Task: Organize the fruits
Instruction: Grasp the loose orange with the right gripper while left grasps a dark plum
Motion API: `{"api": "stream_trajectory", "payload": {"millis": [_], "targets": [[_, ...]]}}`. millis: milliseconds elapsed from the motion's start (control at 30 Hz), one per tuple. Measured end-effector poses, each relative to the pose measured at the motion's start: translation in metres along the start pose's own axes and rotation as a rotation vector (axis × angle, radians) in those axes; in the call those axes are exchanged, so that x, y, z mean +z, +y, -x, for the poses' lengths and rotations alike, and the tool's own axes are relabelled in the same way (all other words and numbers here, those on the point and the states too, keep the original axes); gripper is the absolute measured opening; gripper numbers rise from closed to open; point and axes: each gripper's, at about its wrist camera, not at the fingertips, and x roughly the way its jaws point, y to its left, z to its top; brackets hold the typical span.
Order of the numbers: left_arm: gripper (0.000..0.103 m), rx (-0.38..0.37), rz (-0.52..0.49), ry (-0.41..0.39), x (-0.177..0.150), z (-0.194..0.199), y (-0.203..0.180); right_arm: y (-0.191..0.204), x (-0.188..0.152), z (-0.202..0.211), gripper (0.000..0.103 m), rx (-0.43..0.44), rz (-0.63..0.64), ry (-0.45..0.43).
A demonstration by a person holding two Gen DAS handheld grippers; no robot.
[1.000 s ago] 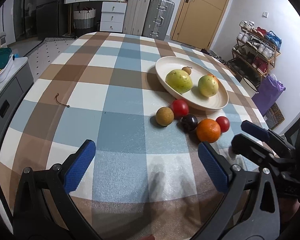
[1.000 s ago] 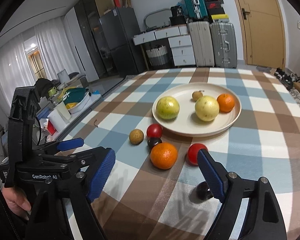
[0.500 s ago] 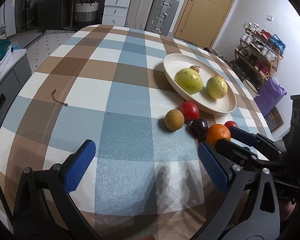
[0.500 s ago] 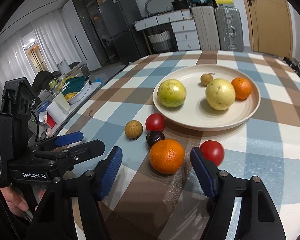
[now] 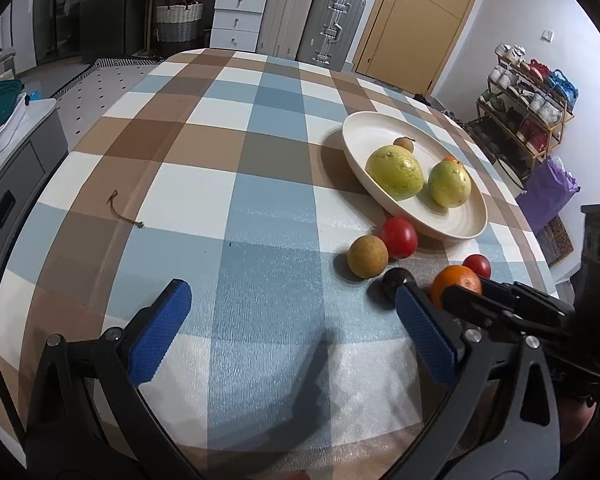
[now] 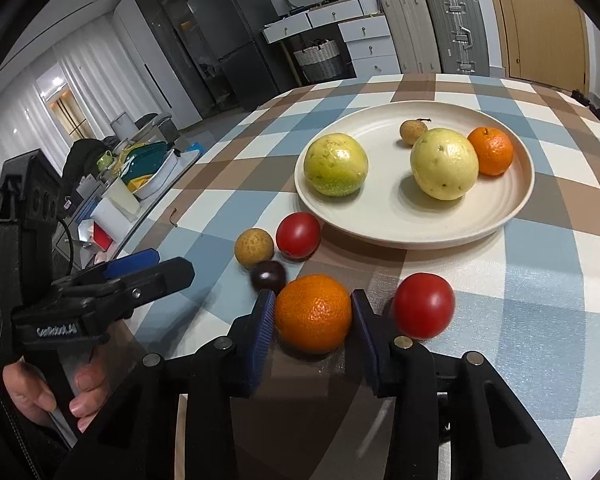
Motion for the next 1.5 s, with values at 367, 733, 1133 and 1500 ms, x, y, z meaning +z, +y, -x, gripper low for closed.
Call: {"api": "stream_trajectory", "payload": {"millis": [367,733,1133,1500], "targets": [[0.102,-0.014,-0.017,0.031,0.01,-0.013,-0.014,-0.015,0.0,0.028,0.039,0.022,-0.026,-0.06],[0.102,-0.044,-0.05,0.078,0.009,-0.028,-0.037,-0.027,-0.004,0.053,0.039,0.015,-0.032,-0.103],[0.101,-0.002,-0.099,0.096,0.009,-0.043,-0.052,-0.041,-0.008,0.064,0.039,-0.004,-0.057,-0.118],[0.033,-0.065,-0.163,0.098,0.006,-0.037,-0.056,-0.048,-0.01,0.065,0.039,0.001,-0.073,-0.124]]}}
